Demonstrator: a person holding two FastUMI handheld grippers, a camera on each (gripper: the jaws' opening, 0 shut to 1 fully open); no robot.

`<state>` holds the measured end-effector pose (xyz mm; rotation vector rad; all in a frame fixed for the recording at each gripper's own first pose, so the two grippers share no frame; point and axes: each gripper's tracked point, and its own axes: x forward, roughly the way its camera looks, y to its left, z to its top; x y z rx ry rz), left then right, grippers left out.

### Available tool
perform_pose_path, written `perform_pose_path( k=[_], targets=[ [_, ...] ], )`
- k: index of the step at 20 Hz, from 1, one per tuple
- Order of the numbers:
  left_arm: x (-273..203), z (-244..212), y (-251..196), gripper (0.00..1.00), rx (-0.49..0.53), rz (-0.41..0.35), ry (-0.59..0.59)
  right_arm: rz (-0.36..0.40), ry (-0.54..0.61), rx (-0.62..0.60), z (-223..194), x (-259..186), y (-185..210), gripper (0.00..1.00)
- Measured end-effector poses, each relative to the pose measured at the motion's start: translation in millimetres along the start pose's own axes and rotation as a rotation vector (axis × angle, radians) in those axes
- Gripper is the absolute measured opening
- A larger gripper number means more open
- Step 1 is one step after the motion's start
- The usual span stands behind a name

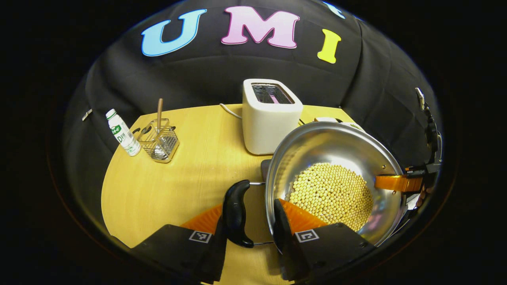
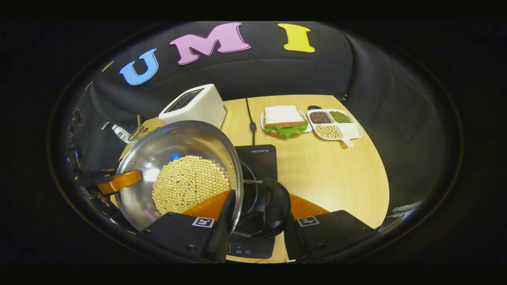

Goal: First push the handle of the pot to place it horizontally, then grasp the pot with both hands and set it on the induction cooktop.

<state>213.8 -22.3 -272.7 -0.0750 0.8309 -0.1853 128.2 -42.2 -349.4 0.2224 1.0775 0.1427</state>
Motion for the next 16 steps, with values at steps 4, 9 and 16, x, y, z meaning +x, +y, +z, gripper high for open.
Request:
perform_pose_path(
  k=[4,9,16],
  targets=[
    [17.3,-0.3,-12.8,0.62,0.011,-0.001,0.005,0.001,0.002,0.013,-0.4,11.5,-15.0,0.6],
    [30.3,-3.3,-16.5,0.61,0.007,-0.002,0.015,0.0,0.007,0.017,-2.6,22.9,-21.4,0.6],
    [42.7,-12.4,-11.3,0.61,-0.004,-0.004,0.014,-0.012,0.023,0.017,-13.9,33.7,-20.6,0.6]
  ],
)
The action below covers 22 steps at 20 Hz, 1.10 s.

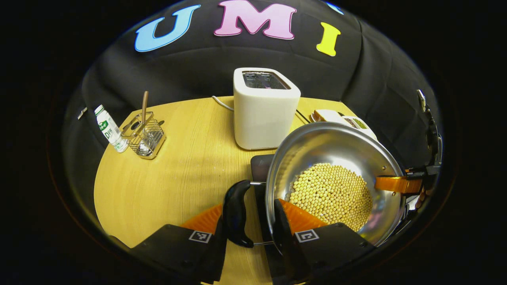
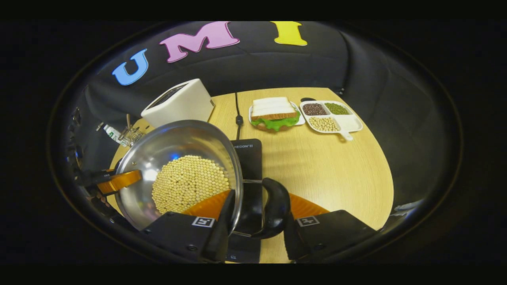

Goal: First push the handle of the pot to place it horizontally, then grasp the pot with both hands and set it on the induction cooktop.

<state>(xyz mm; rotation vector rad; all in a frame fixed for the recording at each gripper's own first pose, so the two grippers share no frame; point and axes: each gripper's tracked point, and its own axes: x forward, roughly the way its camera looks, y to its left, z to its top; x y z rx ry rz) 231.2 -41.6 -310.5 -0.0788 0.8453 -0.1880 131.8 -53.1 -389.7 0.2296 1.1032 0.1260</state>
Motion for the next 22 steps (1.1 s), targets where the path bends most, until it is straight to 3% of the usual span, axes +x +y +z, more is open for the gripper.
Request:
perform_pose_path(
  k=[14,16,18,19,20,21,22],
  targets=[
    [0.1,-1.9,1.7,0.65,-0.007,-0.01,0.014,0.002,0.011,0.037,0.9,0.6,-1.5,0.64],
    [-2.2,0.3,1.4,0.68,0.005,-0.002,0.014,0.011,0.005,0.039,4.0,-0.3,0.8,0.68],
    [-3.4,0.0,-5.7,0.71,0.014,-0.019,0.016,0.028,-0.002,0.055,8.9,-1.5,4.8,0.87],
    [-3.3,0.1,-3.7,0.84,0.013,-0.014,0.011,0.03,-0.001,0.063,7.9,-3.9,4.4,0.96],
    [-4.2,1.7,-0.4,0.91,0.009,0.0,0.004,0.024,-0.004,0.068,8.7,-4.3,3.2,0.99],
    [-6.7,2.7,0.3,0.98,0.004,0.006,-0.002,0.014,-0.011,0.069,9.4,-4.8,0.0,0.99],
    [-9.0,4.4,0.0,0.98,0.001,0.003,-0.011,0.004,-0.021,0.067,11.2,-5.9,-3.2,0.99]
  ],
)
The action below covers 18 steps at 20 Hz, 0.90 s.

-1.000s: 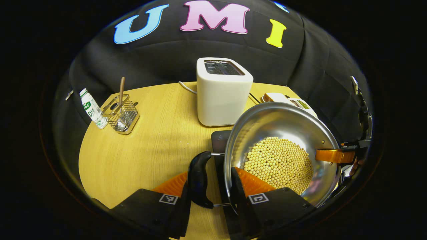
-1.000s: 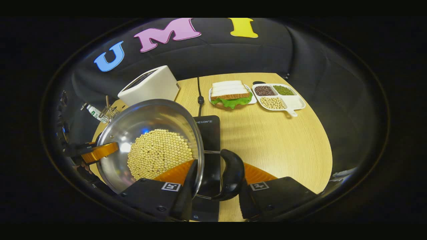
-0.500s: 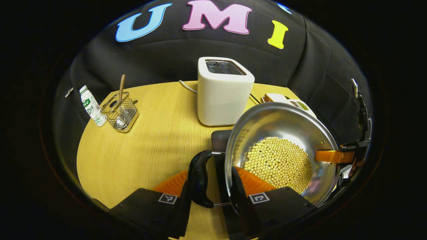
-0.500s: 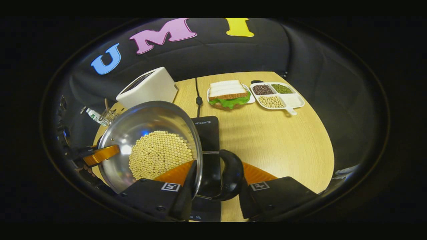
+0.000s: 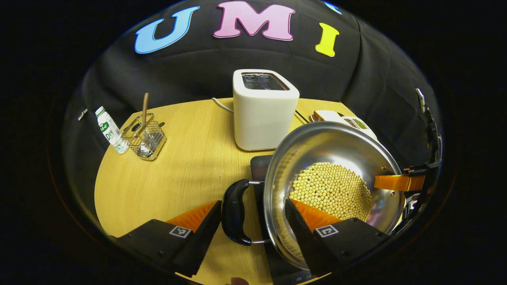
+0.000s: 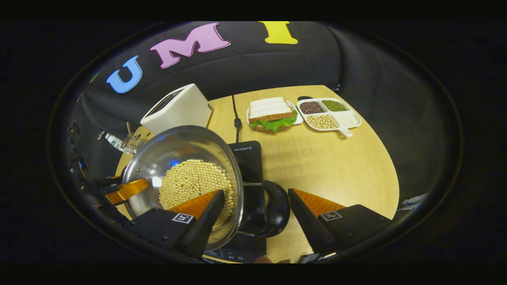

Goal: First push the handle of the pot to place it horizontally, then grasp the pot with both hands and set it on the induction cooktop.

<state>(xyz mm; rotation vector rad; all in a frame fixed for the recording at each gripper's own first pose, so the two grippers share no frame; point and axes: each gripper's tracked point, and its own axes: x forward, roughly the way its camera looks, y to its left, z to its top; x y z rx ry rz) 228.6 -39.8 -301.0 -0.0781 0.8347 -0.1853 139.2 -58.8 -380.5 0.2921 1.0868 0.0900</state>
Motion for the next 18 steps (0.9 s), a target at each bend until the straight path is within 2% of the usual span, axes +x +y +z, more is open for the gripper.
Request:
perform_pose_path(
  k=[4,10,18],
  targets=[
    [-13.1,1.2,2.8,0.96,0.0,0.006,-0.015,0.002,-0.05,0.0,12.3,-14.1,2.4,0.99],
    [-54.3,18.5,2.4,0.96,0.033,0.027,-0.099,0.011,-0.166,-0.012,37.0,-55.8,9.6,0.99],
    [-140.4,50.9,-17.1,0.95,0.015,0.031,-0.296,0.029,-0.402,-0.099,73.4,-148.9,30.0,0.98]
  ],
)
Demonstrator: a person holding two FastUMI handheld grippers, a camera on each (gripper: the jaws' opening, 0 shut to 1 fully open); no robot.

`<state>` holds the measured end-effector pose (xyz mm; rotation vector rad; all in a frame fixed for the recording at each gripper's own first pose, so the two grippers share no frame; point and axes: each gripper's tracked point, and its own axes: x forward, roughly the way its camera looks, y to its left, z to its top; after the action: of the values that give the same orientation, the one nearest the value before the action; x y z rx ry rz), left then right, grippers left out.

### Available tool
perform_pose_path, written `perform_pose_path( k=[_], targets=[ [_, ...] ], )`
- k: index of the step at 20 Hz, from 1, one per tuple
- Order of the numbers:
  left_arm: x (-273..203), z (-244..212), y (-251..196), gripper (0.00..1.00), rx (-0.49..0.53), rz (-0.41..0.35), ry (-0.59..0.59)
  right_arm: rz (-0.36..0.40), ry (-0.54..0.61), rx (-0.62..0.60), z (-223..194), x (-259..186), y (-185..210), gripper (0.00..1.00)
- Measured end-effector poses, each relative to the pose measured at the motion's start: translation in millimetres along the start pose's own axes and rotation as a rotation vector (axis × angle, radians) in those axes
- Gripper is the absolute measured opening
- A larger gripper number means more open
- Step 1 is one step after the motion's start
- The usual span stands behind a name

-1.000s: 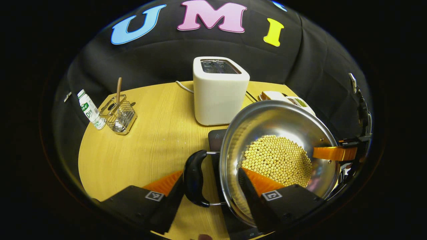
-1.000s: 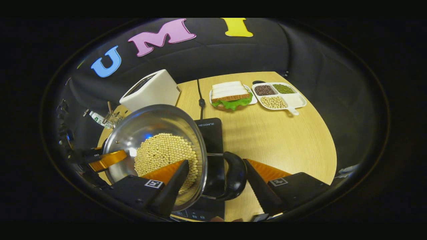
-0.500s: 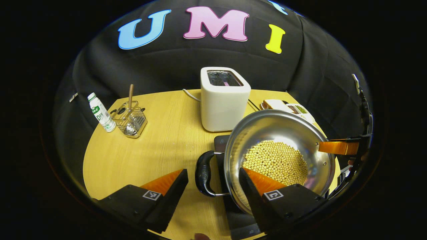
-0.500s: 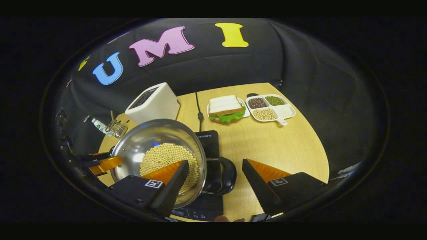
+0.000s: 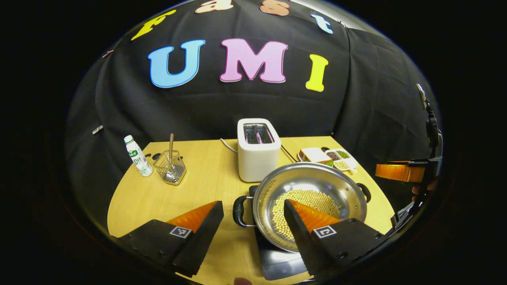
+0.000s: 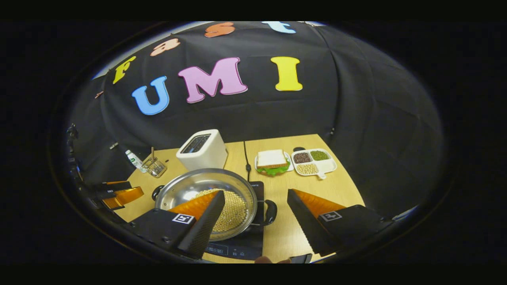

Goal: First push the handle of the pot to place it horizontally, then grasp the pot with both hands and set it on the induction cooktop.

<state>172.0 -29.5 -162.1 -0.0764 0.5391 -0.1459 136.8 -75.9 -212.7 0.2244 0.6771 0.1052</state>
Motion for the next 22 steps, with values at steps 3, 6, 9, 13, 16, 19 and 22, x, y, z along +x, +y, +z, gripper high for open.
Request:
perform_pose_path(
  k=[3,6,9,13,16,19,22],
  targets=[
    [-31.3,13.3,-3.0,0.96,-0.025,0.015,-0.072,0.003,-0.086,-0.02,19.3,-33.5,9.8,0.98],
    [-64.4,27.6,-3.9,0.95,-0.051,0.019,-0.149,0.014,-0.167,-0.037,33.2,-65.2,21.3,0.99],
    [-93.2,38.2,-8.1,0.95,-0.054,0.014,-0.216,0.029,-0.231,-0.038,43.1,-94.5,34.1,0.98],
    [-127.1,47.2,-13.8,0.96,-0.027,0.002,-0.282,0.046,-0.322,-0.065,56.7,-131.2,51.2,0.98],
    [-150.3,54.5,-13.7,0.95,-0.03,0.01,-0.346,0.049,-0.393,-0.088,64.4,-155.8,64.1,0.98],
    [-176.3,51.3,-1.5,0.95,-0.018,0.058,-0.386,0.042,-0.443,-0.123,64.9,-175.3,75.4,0.98],
    [-197.3,48.3,2.2,0.93,-0.002,0.106,-0.435,0.029,-0.478,-0.125,64.2,-189.9,85.6,0.98]
  ],
)
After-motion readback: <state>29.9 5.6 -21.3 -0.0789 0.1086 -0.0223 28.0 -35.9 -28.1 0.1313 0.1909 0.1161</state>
